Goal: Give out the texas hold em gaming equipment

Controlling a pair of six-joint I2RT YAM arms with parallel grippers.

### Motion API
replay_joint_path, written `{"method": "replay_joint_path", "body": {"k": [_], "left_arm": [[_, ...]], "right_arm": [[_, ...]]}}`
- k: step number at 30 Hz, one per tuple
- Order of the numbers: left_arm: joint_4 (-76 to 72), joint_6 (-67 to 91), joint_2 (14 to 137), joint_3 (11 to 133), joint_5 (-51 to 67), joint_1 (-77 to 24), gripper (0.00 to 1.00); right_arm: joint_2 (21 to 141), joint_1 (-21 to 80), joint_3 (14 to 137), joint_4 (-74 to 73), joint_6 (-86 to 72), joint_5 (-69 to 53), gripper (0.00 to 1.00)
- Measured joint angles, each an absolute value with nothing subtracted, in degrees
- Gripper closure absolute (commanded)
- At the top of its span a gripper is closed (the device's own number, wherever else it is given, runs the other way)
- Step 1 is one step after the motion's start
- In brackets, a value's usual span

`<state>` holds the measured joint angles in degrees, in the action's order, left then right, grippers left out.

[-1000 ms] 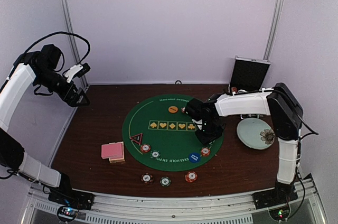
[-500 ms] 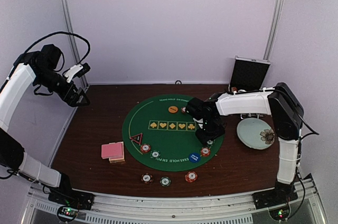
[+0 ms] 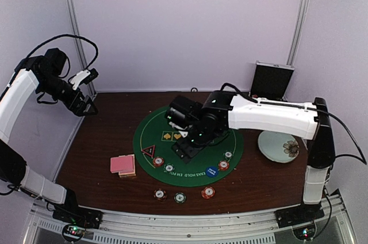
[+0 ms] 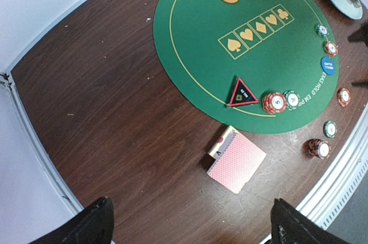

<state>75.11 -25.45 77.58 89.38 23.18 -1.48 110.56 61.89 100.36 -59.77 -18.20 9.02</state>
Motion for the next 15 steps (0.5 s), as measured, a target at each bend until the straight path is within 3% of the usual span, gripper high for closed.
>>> {"method": "replay_joint_path", "body": {"k": [6,15], "left_arm": [[75.1,-25.4,77.6,89.4,23.4,-1.5,0.02],[75.1,-25.4,76.9,89.4,23.4,-1.5,0.03]], "right_arm": [[118.6,73.4,112.9,-61.5,-15.9,4.2,0.02],[130.3,76.0,120.6,-65.1,-12.5,-0.5,0.04]]}}
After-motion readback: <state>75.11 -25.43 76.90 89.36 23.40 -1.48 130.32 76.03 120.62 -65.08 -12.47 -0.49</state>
